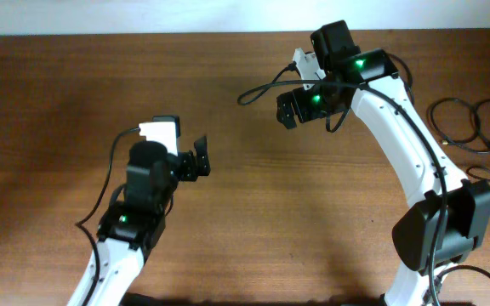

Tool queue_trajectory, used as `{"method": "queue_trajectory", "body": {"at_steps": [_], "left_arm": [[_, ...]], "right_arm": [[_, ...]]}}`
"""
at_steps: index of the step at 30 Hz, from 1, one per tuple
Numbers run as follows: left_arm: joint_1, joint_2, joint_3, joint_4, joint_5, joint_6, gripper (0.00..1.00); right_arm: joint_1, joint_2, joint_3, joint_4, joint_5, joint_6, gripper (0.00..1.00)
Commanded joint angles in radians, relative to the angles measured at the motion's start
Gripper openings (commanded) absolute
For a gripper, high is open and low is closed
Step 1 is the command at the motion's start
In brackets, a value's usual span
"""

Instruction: Untangle cables

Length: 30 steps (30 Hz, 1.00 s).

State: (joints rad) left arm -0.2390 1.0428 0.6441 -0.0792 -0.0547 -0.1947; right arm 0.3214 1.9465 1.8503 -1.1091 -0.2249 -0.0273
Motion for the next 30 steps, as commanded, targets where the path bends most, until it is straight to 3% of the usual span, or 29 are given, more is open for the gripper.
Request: {"method": "queue_trajectory", "body": {"at_steps": [1, 10, 19, 24, 30], "left_arm": [[0.002, -0.113, -0.094, 0.106, 0.100, 0.166, 0.99], [0.037, -0.401, -0.293, 0.221, 0.110, 0.326, 0.99], [0.127, -0.687, -0.638, 0.565, 0.113, 0.322, 0.99], [0.153, -0.751, -0.634, 0.396, 0.100, 0.313, 0.99], [0.179, -0.760, -0.635, 0.074, 0.057, 0.314, 0.99]], "right_arm": [[0.001, -0.013, 0.011, -0.002, 0.013, -0.003, 0.99], [0.001, -0.013, 0.011, -0.002, 0.013, -0.003, 0.99], [0.001, -0.013, 0.011, -0.002, 0.013, -0.003, 0.99], [0.001, -0.013, 0.011, -0.002, 0.013, -0.002, 0.99], [0.001, -0.013, 0.011, -0.002, 0.013, -0.003, 0.99]]}}
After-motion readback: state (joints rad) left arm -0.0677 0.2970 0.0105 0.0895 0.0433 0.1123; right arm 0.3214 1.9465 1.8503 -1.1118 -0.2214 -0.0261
